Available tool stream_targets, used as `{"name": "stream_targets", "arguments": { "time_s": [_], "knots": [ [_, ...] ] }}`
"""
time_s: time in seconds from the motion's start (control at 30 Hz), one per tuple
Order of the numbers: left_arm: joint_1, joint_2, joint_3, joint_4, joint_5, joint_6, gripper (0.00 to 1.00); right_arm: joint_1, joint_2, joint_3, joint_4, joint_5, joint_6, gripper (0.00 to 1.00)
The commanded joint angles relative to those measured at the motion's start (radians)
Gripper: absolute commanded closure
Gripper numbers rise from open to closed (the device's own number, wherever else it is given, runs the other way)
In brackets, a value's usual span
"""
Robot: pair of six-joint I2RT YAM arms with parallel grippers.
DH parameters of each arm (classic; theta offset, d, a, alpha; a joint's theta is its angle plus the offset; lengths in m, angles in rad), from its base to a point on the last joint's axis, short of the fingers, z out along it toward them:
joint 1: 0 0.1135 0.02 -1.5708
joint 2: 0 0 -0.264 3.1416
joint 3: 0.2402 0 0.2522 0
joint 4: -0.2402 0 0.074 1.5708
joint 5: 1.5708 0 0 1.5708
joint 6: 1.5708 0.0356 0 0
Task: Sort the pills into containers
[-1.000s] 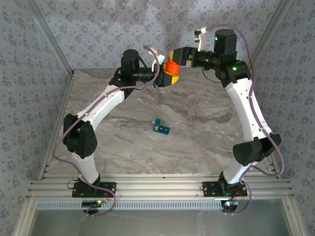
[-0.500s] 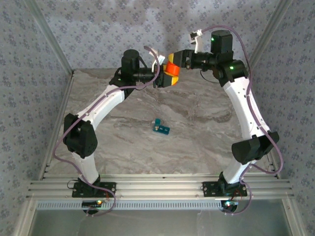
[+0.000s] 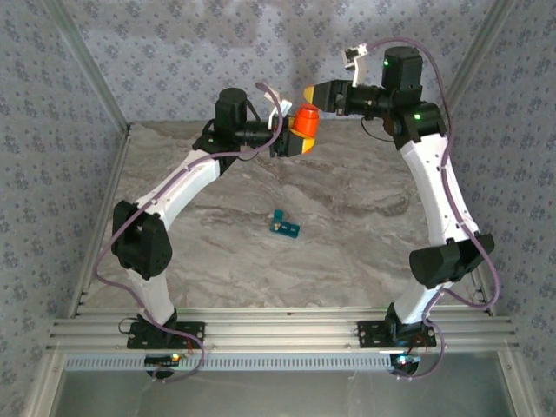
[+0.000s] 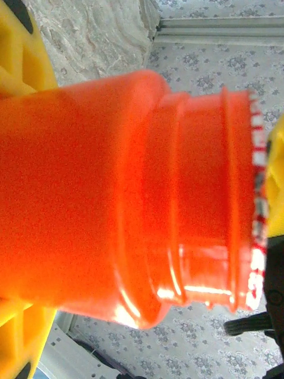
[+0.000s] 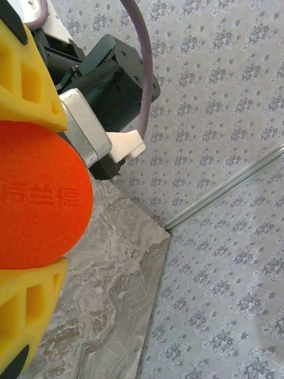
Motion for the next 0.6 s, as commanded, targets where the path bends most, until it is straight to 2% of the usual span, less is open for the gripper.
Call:
{"name": "stream_targets", "arguments": {
  "time_s": [0.0,0.57],
  "knots": [
    [-0.002,0.004,0.051,-0.026,0.037,0.040,1.00,0.001,0.002,0.038,-0.019,-0.035,-0.033,0.70],
    [-0.011,0.003,0.090,-0.099,0.045,0.094,1.00,0.005,0.011,-0.014,-0.095,-0.097,-0.069,0.72]
  ]
}}
